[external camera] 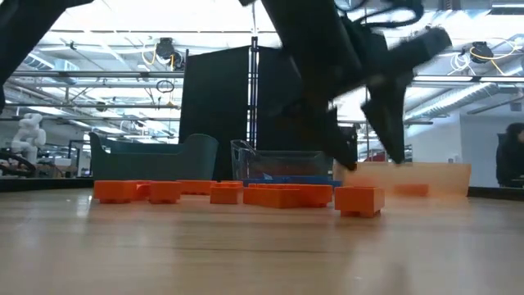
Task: Sort blocks
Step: Put the orange game piece into the orange transparent bin
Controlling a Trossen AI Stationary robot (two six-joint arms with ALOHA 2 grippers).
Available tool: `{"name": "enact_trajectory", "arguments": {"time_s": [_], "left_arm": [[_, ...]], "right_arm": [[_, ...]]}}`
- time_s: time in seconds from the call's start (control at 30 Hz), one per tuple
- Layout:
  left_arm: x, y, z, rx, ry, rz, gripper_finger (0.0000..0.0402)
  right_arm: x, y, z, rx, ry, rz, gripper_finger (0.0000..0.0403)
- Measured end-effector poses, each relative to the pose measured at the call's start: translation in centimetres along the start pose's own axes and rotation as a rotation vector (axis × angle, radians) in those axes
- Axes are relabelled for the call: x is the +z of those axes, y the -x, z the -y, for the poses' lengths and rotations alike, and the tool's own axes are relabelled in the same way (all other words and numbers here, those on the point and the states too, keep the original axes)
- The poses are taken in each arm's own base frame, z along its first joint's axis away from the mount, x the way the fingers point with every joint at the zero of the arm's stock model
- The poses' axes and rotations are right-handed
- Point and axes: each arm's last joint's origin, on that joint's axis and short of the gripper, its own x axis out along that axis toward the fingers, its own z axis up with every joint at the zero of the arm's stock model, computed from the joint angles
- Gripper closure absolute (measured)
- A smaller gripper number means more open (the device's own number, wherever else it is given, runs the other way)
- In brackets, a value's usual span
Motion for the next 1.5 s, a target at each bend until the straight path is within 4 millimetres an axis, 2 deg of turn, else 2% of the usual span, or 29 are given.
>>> {"name": "enact_trajectory", "arguments": {"time_s": [0.17, 0.37, 0.47, 0.57, 0.6, 0.77, 0.83, 0.9, 1.0, 1.1, 1.2, 1.3, 1.4, 1.5], "left_arm": [[-1.9, -2.2, 0.1, 0.036, 0.001, -0.066, 0.0139], [-2.5, -3.6, -0.2, 0.025, 0.061, -0.153, 0.0144], [-2.7, -3.9, -0.5, 0.029, 0.06, -0.184, 0.018], [-2.8, -3.9, -0.6, 0.027, 0.053, -0.198, 0.0253], [-2.8, -3.9, -0.5, 0.015, 0.04, -0.204, 0.0265], [-1.5, -3.0, 0.3, -0.09, -0.059, -0.223, 0.0261], [-0.2, -2.1, 0.7, -0.14, -0.095, -0.208, 0.0261], [2.0, -1.0, 0.9, -0.171, -0.121, -0.137, 0.0261], [6.9, 1.4, -0.3, -0.185, -0.134, 0.037, 0.0261], [11.3, 1.7, -3.5, -0.13, -0.082, 0.179, 0.0261], [14.8, 0.7, -7.5, -0.123, 0.034, 0.268, 0.0261], [18.4, 0.4, -11.5, -0.158, 0.149, 0.399, 0.0261], [21.2, 0.7, -14.7, -0.163, 0.224, 0.568, 0.0261], [23.0, 1.2, -16.7, -0.146, 0.274, 0.709, 0.0261]], "right_arm": [[0.1, 0.0, -0.1, 0.008, -0.013, 0.004, 0.0403], [0.1, 0.0, -0.1, 0.009, -0.015, 0.004, 0.0403], [0.1, 0.0, -0.1, 0.009, -0.014, 0.004, 0.0403], [0.1, 0.0, -0.1, 0.008, -0.012, 0.003, 0.0403], [0.0, 0.0, -0.1, 0.006, -0.01, 0.002, 0.0403], [0.0, 0.0, 0.0, 0.001, 0.001, -0.001, 0.0403], [0.0, 0.0, 0.0, 0.0, 0.004, -0.001, 0.0403], [0.0, 0.0, 0.0, 0.0, 0.004, -0.001, 0.0403], [0.0, 0.0, 0.0, 0.0, 0.004, -0.001, 0.0403], [0.0, 0.0, 0.0, 0.0, 0.002, -0.001, 0.0403], [0.0, 0.0, 0.0, -0.001, 0.001, 0.001, 0.0403], [0.0, 0.0, 0.0, -0.002, 0.001, 0.001, 0.0403], [0.0, 0.0, 0.0, -0.002, 0.003, 0.002, 0.0403], [0.0, 0.0, 0.0, -0.002, 0.004, 0.002, 0.0403]]}}
